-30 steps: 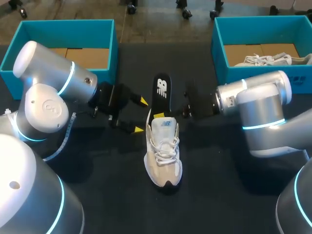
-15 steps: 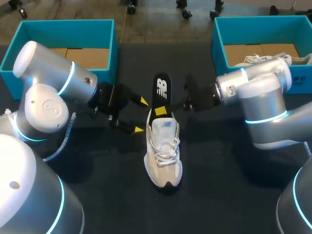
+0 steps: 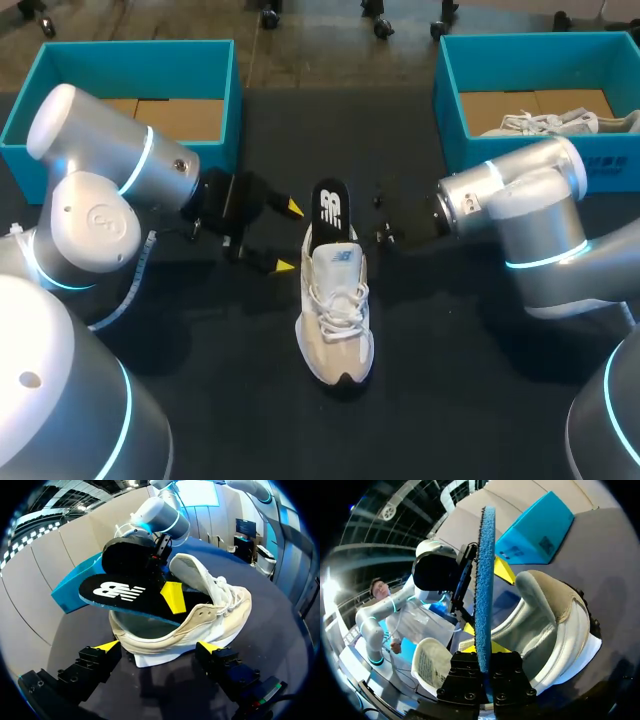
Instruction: Take the shoe out of the shoebox, open the shoe tongue, remove and reinsert the insole, then place the shoe into the shoebox
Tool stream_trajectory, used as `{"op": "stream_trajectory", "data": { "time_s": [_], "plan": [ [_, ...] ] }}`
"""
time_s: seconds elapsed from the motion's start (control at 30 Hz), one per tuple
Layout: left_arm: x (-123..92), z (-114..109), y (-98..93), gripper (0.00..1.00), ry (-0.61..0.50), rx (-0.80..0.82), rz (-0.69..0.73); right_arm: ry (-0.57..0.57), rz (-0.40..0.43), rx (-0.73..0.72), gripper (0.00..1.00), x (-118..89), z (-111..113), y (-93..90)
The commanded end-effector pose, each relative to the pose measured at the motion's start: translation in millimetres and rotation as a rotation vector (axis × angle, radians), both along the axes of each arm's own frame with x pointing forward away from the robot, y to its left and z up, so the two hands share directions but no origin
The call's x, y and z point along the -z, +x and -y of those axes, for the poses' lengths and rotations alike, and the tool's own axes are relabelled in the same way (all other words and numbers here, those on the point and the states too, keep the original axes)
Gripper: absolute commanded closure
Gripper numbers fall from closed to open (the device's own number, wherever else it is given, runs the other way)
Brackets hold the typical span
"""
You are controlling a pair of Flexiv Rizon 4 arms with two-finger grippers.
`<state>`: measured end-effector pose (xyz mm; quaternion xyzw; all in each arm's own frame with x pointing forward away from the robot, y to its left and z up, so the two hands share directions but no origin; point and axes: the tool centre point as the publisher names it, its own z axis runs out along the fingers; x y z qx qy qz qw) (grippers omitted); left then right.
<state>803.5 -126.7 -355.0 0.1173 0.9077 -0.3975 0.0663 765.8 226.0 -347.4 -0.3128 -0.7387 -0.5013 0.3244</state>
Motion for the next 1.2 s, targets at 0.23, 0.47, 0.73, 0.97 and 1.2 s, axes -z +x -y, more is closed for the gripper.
{"op": "stream_trajectory", "data": {
  "time_s": [0.23, 0.47, 0.73, 0.97, 1.2],
  "plan": [
    [0.8, 0.2, 0.1, 0.00, 0.000, 0.000, 0.001, -0.039, 0.072, 0.019, 0.67, -18.8, -1.5, 8.4],
    [0.8, 0.2, 0.1, 0.00, 0.000, 0.000, 0.001, -0.056, 0.094, 0.006, 0.63, -25.5, 3.4, 21.1],
    [0.8, 0.2, 0.1, 0.00, 0.000, 0.000, 0.001, -0.068, 0.118, -0.015, 0.93, -27.6, 4.7, 34.7],
    [0.8, 0.2, 0.1, 0.00, 0.000, 0.000, 0.001, -0.100, 0.066, -0.033, 1.00, -18.9, 2.4, 27.1],
    [0.8, 0.2, 0.1, 0.00, 0.000, 0.000, 0.001, -0.118, -0.016, -0.032, 1.00, -6.2, 0.3, 4.3]
  ]
}}
